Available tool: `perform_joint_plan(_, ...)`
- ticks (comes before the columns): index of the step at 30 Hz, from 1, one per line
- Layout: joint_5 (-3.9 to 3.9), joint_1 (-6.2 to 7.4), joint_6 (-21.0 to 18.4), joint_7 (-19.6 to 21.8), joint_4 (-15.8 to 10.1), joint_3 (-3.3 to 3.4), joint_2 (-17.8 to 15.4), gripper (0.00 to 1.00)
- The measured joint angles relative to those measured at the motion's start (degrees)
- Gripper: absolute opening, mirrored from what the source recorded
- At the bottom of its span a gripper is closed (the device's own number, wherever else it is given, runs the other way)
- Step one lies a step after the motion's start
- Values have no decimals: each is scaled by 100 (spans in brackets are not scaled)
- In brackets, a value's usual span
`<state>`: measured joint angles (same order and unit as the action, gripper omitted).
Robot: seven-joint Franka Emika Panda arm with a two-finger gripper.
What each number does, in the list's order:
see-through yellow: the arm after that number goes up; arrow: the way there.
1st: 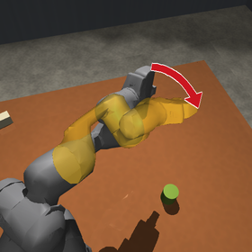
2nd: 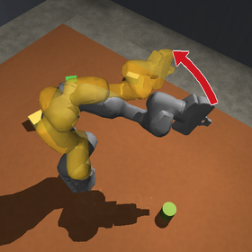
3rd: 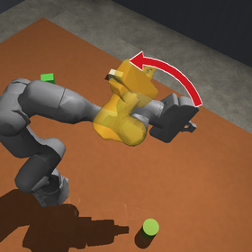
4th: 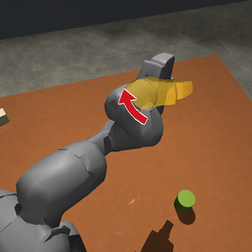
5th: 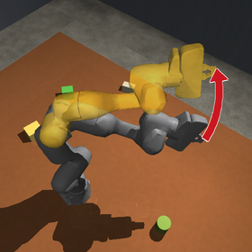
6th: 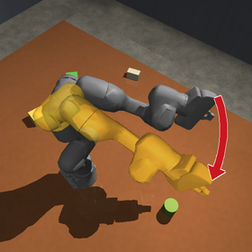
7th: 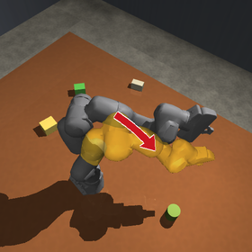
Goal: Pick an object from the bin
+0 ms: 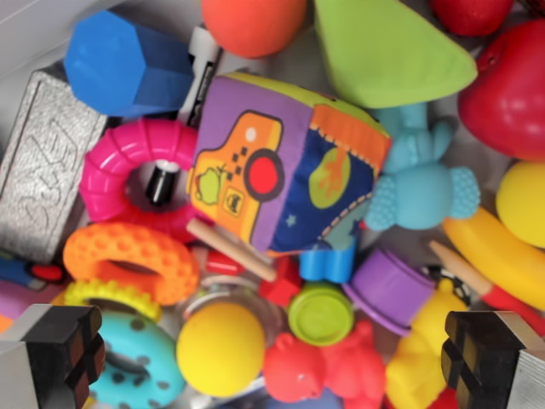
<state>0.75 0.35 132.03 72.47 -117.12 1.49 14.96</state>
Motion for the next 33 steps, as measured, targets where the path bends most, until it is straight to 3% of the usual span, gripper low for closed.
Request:
perform_joint_plan(11,4,97,477,924,-7,21,514,100)
perform_joint_plan(33,35,96,1318,961,-35,15,1320,100)
